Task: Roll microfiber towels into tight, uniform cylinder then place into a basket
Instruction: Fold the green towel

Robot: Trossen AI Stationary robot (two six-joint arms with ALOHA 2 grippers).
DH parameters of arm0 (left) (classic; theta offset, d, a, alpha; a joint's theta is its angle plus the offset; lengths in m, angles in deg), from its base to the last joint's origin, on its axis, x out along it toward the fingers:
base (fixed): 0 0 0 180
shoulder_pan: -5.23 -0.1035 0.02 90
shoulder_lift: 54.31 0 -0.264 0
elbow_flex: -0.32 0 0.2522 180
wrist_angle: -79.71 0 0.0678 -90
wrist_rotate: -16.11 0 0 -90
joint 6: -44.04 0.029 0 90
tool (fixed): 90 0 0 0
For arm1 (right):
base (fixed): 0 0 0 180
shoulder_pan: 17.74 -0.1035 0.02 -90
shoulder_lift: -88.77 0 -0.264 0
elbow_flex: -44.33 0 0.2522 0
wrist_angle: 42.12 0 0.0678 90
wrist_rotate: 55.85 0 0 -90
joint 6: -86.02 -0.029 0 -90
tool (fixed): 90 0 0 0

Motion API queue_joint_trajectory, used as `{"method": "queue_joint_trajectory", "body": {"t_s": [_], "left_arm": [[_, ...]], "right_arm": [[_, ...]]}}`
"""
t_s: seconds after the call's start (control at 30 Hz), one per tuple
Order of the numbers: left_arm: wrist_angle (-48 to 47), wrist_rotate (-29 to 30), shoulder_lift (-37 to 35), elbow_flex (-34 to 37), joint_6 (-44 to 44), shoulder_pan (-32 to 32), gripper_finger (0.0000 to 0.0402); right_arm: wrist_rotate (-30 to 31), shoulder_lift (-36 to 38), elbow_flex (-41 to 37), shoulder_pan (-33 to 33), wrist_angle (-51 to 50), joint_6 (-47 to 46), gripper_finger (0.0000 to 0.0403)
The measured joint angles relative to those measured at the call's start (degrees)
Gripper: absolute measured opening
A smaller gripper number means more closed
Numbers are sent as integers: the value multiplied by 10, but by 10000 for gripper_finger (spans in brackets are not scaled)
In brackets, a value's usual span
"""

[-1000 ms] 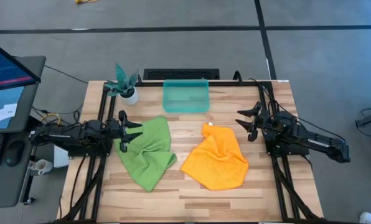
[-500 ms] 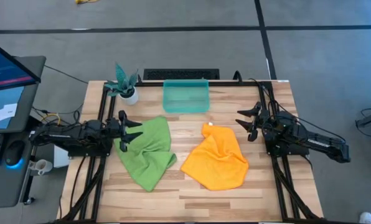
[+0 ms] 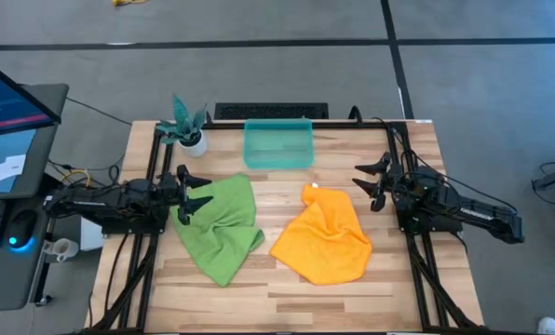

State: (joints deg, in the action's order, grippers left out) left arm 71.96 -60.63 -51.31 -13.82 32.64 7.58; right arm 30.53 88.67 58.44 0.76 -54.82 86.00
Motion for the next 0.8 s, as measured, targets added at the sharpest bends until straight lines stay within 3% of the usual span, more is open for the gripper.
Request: {"method": "queue_joint_trajectory", "body": {"t_s": [0.23, 0.43, 0.53, 0.7, 0.8], "left_arm": [[63, -54, 3, 0, -35, 9, 267], [190, -64, 57, -3, -3, 58, 267], [193, -47, 114, -24, 9, 89, 267], [195, 30, 247, -70, 30, 140, 267], [195, 39, 333, -111, 61, 169, 267]], "right_arm": [[0, 0, 0, 0, 0, 0, 226], [0, 0, 0, 0, 0, 0, 226], [0, 0, 0, 0, 0, 0, 226], [0, 0, 0, 0, 0, 0, 226], [0, 0, 0, 0, 0, 0, 226]]}}
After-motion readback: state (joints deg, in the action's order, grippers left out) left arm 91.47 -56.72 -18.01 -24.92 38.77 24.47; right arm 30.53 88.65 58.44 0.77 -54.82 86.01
